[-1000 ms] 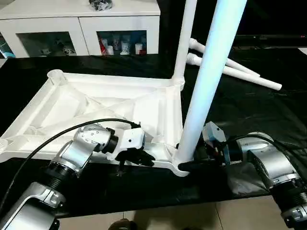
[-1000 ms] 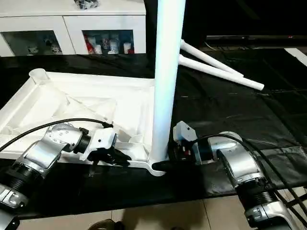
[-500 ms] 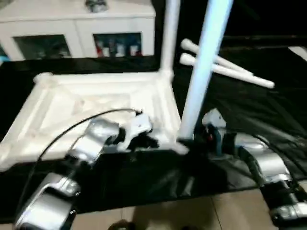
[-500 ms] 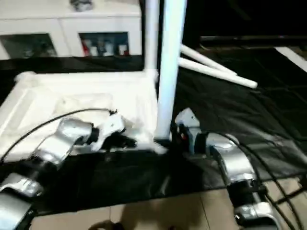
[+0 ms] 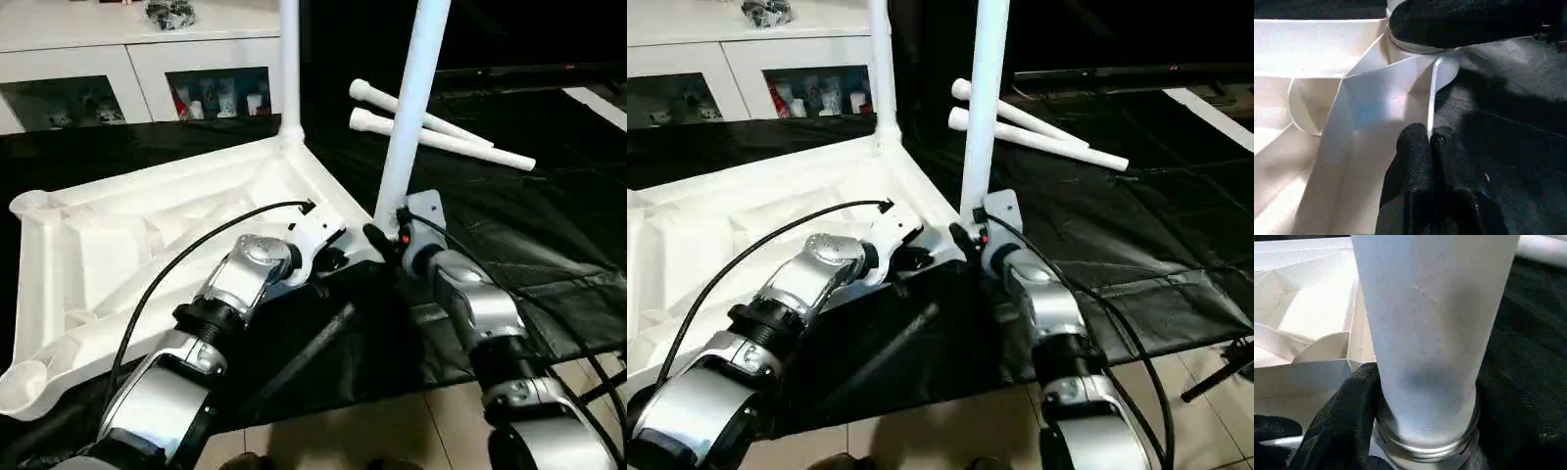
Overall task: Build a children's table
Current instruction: Rotate leg to tighten
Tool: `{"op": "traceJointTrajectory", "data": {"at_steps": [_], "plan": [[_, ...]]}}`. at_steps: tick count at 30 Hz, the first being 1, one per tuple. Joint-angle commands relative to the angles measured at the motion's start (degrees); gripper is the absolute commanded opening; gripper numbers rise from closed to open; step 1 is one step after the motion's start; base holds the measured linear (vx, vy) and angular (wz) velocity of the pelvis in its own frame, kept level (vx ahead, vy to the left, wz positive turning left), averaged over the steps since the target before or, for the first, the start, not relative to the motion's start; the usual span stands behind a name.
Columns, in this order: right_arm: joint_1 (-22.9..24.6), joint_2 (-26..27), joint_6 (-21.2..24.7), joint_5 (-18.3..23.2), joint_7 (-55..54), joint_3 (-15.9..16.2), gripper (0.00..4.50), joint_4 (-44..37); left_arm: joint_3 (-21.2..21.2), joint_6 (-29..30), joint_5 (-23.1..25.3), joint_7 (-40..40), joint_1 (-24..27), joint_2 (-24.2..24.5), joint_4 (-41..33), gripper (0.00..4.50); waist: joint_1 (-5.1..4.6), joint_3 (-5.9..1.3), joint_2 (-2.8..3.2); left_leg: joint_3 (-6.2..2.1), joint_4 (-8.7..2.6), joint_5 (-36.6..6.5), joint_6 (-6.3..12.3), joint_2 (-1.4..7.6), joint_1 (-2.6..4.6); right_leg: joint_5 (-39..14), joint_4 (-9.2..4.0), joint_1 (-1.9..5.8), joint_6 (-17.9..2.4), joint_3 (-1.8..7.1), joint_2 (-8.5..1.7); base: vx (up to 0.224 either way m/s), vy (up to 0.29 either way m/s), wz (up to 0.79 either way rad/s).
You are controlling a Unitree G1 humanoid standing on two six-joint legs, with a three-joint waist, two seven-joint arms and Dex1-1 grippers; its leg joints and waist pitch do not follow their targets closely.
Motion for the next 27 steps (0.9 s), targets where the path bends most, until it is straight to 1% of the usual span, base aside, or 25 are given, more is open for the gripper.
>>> {"op": "traceJointTrajectory", "data": {"at_steps": [1,2,4,5,6,7,8,9,11,12,13,14,15,16,17,18,19,20,21,22,23,24,25,26,27], "plan": [[-0.1,3.7,-1.0,-0.7,3.5,5.0,3.36,0.2,2.8,-1.4,0.0,6.0,-3.5,-1.4,-0.7,0.0,0.16,-4.66,-0.74,-2.85,-4.69,-19.2,-0.52,3.78,2.15,-18.7,-4.04,1.59,-10.1,1.92,-2.85,0.0,0.0,0.0],[0.4,2.7,-2.2,-0.4,4.3,4.5,3.4,-0.3,2.5,-2.1,-0.1,4.6,-3.1,-0.6,-1.0,0.0,0.09,-4.76,-0.76,-2.78,-4.62,-17.2,0.21,3.75,1.8,-15.5,-3.57,1.97,-11.0,1.95,-2.82,0.0,0.0,0.0],[0.8,1.9,-2.4,-0.2,5.0,4.2,3.55,-0.9,2.2,-2.8,0.0,3.4,-2.6,0.0,-1.4,0.0,0.05,-4.89,-0.75,-2.85,-4.54,-15.6,1.04,3.73,1.46,-13.8,-3.32,2.41,-11.4,1.88,-2.96,0.0,0.0,0.0],[1.0,1.5,-2.7,0.0,5.3,4.0,3.69,-1.2,1.9,-3.2,0.0,2.8,-2.4,0.3,-1.7,0.0,0.08,-5.0,-0.8,-2.73,-4.35,-14.2,1.94,3.69,1.46,-12.5,-3.22,2.47,-11.6,1.88,-3.0,0.05,-0.007,-0.02],[1.5,0.4,-3.4,0.4,7.0,3.8,3.69,-2.1,1.5,-3.1,-0.2,1.2,-1.8,1.0,-2.3,0.0,0.03,-5.16,-0.85,-2.62,-4.07,-12.6,2.9,3.65,1.54,-10.5,-2.98,2.49,-12.3,1.92,-2.98,0.05,-0.007,-0.02],[2.1,-0.8,-4.0,0.8,8.8,3.8,3.86,-2.9,1.1,-3.6,-0.2,-0.3,-1.2,1.8,-2.8,0.0,0.46,-5.34,-0.77,-2.52,-3.83,-10.2,4.09,3.75,1.61,-7.7,-2.65,2.6,-13.0,1.89,-3.03,0.05,-0.014,0.01],[2.1,-0.8,-4.0,0.8,8.8,3.8,3.92,-2.9,1.1,-3.6,-0.2,-0.3,-1.2,1.8,-2.8,0.0,0.42,-5.33,-0.81,-2.41,-3.73,-9.1,4.78,3.74,1.58,-6.1,-2.46,2.55,-13.5,1.92,-2.87,0.0,0.0,0.0],[3.7,-3.8,-5.3,2.2,13.9,3.9,3.99,-5.6,0.4,-4.1,-0.5,-3.7,0.2,3.7,-4.1,0.0,0.66,-5.43,-0.51,-2.5,-3.59,-6.9,5.84,3.77,1.41,-3.6,-2.01,2.8,-14.3,1.8,-2.83,0.0,0.0,0.0],[4.1,-4.6,-5.4,2.6,15.5,3.8,4.17,-6.4,0.3,-4.1,-0.6,-4.4,0.5,4.2,-4.3,0.0,0.79,-5.55,-0.66,-2.38,-3.29,-4.8,7.47,3.79,1.34,-0.6,-1.62,2.82,-15.2,1.76,-2.75,0.0,0.0,0.0],[5.2,-6.8,-5.6,3.6,19.3,3.9,4.17,-8.6,-0.1,-4.9,-0.7,-6.6,1.4,5.7,-4.6,0.0,0.8,-5.45,-0.47,-2.38,-3.28,-5.0,7.89,3.84,1.34,-0.8,-1.64,2.74,-15.8,1.74,-2.75,0.0,0.0,0.0],[6.1,-8.5,-5.5,4.4,22.2,3.8,4.17,-10.2,-0.5,-6.0,-0.5,-8.2,2.0,7.0,-4.8,0.0,0.93,-5.38,-0.49,-2.34,-3.34,-5.7,7.97,3.95,1.43,-1.5,-1.77,2.71,-15.7,1.7,-2.73,0.0,0.0,0.0],[7.1,-10.9,-5.6,5.3,26.1,3.6,4.3,-12.3,-1.1,-8.0,-0.5,-10.9,3.0,8.9,-5.3,0.0,1.17,-5.09,-0.56,-2.38,-3.54,-8.5,7.48,4.15,1.49,-5.1,-2.18,2.77,-15.0,1.74,-2.77,0.0,0.0,0.0],[7.7,-12.5,-5.7,6.1,28.7,3.4,4.3,-13.5,-1.3,-8.6,-0.7,-12.6,3.5,10.1,-5.6,0.0,1.14,-4.9,-0.54,-2.39,-3.75,-9.7,7.05,4.21,1.54,-6.7,-2.4,2.71,-14.8,1.75,-2.71,0.0,0.0,0.0],[8.0,-13.3,-5.8,6.6,30.1,3.2,4.47,-14.2,-1.3,-8.8,-0.9,-13.6,3.8,10.8,-5.8,0.0,1.18,-4.89,-0.52,-2.38,-3.77,-10.6,6.44,4.22,1.63,-8.1,-2.45,2.69,-14.6,1.71,-2.64,0.0,0.0,0.0],[8.5,-15.2,-5.4,7.6,33.1,3.1,4.47,-15.3,-1.4,-11.5,-1.2,-16.0,4.5,12.4,-6.0,0.0,1.1,-4.69,-0.62,-2.38,-3.96,-12.7,5.22,4.26,1.76,-11.2,-2.81,2.48,-14.0,1.77,-2.66,0.0,0.0,0.0],[9.0,-16.5,-4.6,8.5,35.5,3.1,4.47,-16.3,-1.6,-12.5,-1.7,-18.4,5.2,13.6,-6.7,0.0,1.09,-4.42,-0.55,-2.4,-4.23,-15.2,3.86,4.35,1.96,-15.0,-3.21,2.25,-13.1,1.85,-2.71,0.0,0.0,0.0],[9.4,-17.6,-4.1,9.2,37.5,3.3,4.47,-17.2,-1.7,-13.6,-2.1,-20.4,5.8,14.6,-7.3,0.0,1.09,-4.37,-0.57,-2.49,-4.31,-16.3,3.25,4.32,1.99,-16.5,-3.31,2.32,-12.7,1.83,-2.72,0.0,0.0,0.0],[9.9,-18.8,-4.1,9.6,39.5,3.8,4.47,-18.2,-1.8,-14.6,-2.9,-23.0,6.7,15.7,-8.3,0.0,1.19,-4.23,-0.54,-2.57,-4.56,-18.1,2.05,4.49,2.21,-19.3,-3.55,2.12,-11.9,1.88,-2.79,0.0,0.0,0.0],[10.7,-20.3,-3.3,10.3,42.2,4.6,4.47,-19.7,-2.0,-15.1,-3.5,-25.3,7.5,16.8,-9.5,0.0,1.36,-4.18,-0.44,-2.66,-4.75,-19.5,0.96,4.65,2.48,-20.6,-3.62,2.06,-11.5,1.92,-2.81,0.0,0.0,0.0],[10.9,-20.7,-3.1,10.5,42.9,4.8,4.47,-20.1,-2.1,-15.1,-3.6,-25.9,7.8,17.1,-9.8,0.0,1.4,-4.21,-0.42,-2.66,-4.83,-19.8,0.58,4.72,2.49,-20.6,-3.56,2.0,-11.4,1.97,-2.77,0.0,0.0,0.0],[11.9,-22.5,-2.8,11.1,46.5,6.2,4.47,-22.1,-2.7,-16.5,-4.1,-28.6,9.0,18.5,-11.3,0.0,1.62,-4.23,-0.43,-2.65,-4.88,-20.1,0.14,4.75,2.58,-20.1,-3.51,1.91,-11.5,2.02,-2.72,0.0,0.0,0.0],[12.8,-24.2,-2.5,11.5,49.7,7.6,4.47,-23.8,-3.5,-18.0,-4.5,-31.1,10.1,19.9,-12.5,0.0,1.74,-4.22,-0.3,-2.51,-4.99,-20.5,-0.34,4.81,2.69,-19.3,-3.35,1.58,-11.8,2.13,-2.62,0.0,0.0,0.0],[12.9,-24.4,-2.5,11.5,50.0,7.8,4.47,-23.9,-3.6,-18.2,-4.6,-31.5,10.3,20.0,-12.7,0.0,1.87,-4.26,-0.29,-2.57,-5.0,-20.9,-0.54,4.83,2.78,-19.0,-3.31,1.59,-11.9,2.12,-2.68,0.0,0.0,0.0],[13.2,-24.8,-2.6,11.6,51.1,8.3,4.47,-24.3,-4.0,-18.9,-4.9,-32.8,10.8,20.6,-13.3,0.0,2.1,-4.27,-0.3,-2.51,-5.05,-20.6,-0.62,4.84,2.66,-18.2,-3.19,1.64,-12.1,2.26,-2.83,0.0,0.0,0.0],[13.3,-25.5,-2.9,11.4,52.8,9.3,4.47,-24.6,-4.7,-19.5,-5.6,-35.6,11.7,21.7,-14.5,0.0,2.14,-4.28,-0.29,-2.44,-5.0,-20.6,-0.66,4.78,2.66,-18.1,-3.14,1.56,-12.2,2.25,-2.8,0.0,0.0,0.0]]}}
